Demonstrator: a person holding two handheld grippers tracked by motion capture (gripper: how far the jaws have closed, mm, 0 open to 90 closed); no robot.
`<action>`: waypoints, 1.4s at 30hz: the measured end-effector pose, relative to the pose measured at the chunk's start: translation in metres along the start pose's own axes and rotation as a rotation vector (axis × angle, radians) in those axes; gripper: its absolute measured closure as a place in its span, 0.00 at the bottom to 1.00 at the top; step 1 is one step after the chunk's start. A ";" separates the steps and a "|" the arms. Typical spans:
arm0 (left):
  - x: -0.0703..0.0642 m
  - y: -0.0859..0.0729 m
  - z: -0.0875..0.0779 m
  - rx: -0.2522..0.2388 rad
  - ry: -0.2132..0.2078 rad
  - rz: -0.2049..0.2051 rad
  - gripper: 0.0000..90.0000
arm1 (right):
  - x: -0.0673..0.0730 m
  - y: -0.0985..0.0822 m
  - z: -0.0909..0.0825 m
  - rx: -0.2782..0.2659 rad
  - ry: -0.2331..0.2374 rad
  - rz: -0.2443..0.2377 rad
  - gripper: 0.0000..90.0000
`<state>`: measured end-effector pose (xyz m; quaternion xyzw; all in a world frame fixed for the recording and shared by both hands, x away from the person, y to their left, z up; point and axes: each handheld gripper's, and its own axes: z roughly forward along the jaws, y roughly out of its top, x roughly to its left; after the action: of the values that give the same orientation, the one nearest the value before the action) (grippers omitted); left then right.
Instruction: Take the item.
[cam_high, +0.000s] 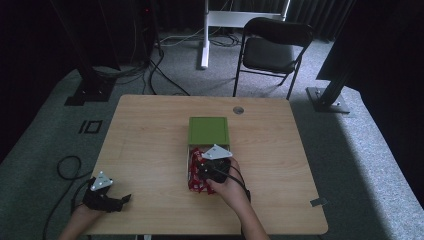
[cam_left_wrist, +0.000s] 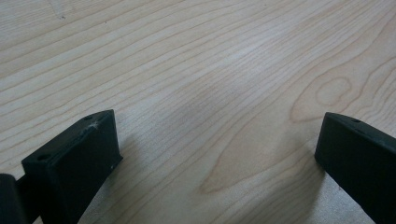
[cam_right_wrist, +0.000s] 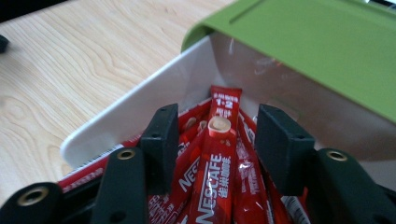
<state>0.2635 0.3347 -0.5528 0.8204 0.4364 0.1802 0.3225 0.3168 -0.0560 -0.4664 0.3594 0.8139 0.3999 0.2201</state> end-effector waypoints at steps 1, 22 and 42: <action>0.000 0.000 0.000 0.000 0.000 0.000 0.01 | 0.000 -0.001 0.002 0.004 -0.005 0.014 0.56; 0.000 0.000 0.000 0.000 0.000 -0.002 0.01 | 0.004 -0.003 0.028 0.096 -0.037 0.083 0.68; 0.000 0.000 0.000 -0.001 0.000 -0.003 0.01 | 0.001 0.003 0.002 0.041 0.034 0.113 0.93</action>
<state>0.2634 0.3345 -0.5529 0.8195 0.4375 0.1802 0.3232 0.3181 -0.0530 -0.4655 0.4024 0.8039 0.4012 0.1758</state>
